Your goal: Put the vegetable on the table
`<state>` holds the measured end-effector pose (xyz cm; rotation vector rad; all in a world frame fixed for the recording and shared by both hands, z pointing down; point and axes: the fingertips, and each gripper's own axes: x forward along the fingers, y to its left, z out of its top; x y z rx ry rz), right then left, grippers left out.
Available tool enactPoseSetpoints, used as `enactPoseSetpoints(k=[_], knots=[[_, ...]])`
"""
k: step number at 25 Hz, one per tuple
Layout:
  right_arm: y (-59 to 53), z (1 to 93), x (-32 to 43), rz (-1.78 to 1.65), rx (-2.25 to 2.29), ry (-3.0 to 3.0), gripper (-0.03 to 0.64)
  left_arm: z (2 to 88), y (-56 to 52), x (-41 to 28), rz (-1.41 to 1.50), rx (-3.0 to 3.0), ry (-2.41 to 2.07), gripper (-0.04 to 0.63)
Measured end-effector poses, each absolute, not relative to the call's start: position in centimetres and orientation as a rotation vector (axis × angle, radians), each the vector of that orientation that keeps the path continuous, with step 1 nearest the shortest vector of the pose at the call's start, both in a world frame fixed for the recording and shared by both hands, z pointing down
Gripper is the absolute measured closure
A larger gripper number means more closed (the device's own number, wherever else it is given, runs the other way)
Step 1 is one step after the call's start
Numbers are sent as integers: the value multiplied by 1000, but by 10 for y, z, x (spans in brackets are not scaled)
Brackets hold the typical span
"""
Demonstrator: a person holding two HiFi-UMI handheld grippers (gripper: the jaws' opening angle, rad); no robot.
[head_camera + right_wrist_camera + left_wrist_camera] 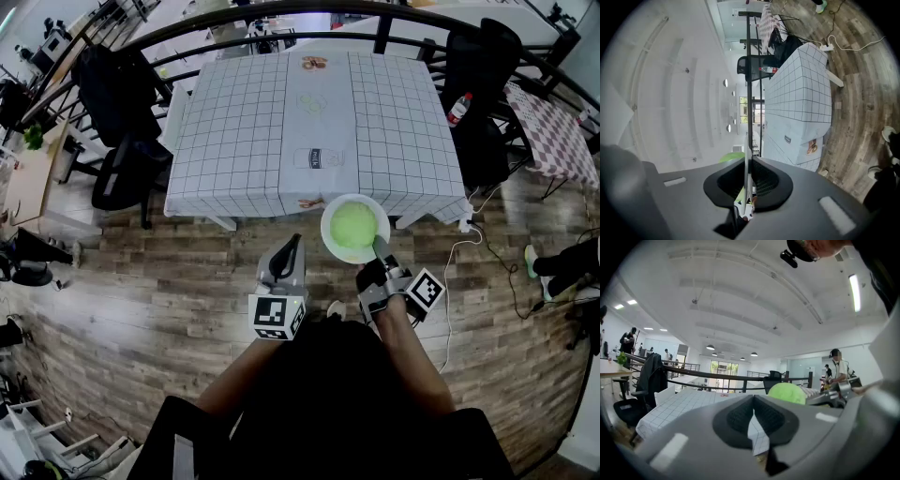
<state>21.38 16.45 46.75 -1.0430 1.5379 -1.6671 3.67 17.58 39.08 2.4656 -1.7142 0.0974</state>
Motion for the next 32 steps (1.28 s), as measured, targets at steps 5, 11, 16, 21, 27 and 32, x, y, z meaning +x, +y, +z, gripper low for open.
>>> enactPoseSetpoints(k=[5,11,16,21,27,32], knots=[[221,481,185,-1659,-1027,1528,595,405,233,14,105,2481,-1708,586],[215,484,190,-1673,-1024,1511,589,407,229,21,115,2483,-1714,586],[210,484,201,-1673,-1019,1535,591,405,227,26,103,2458,-1757,586],[203,483,212,-1658,-997,1563,592,401,227,31,72,2403,-1795,586],[193,484,218,-1669,-981,1578,591,405,229,31,69,2349,-1850,586],[185,489,216,-1682,-946,1566,591,411,217,25,79,2329,-1862,586]])
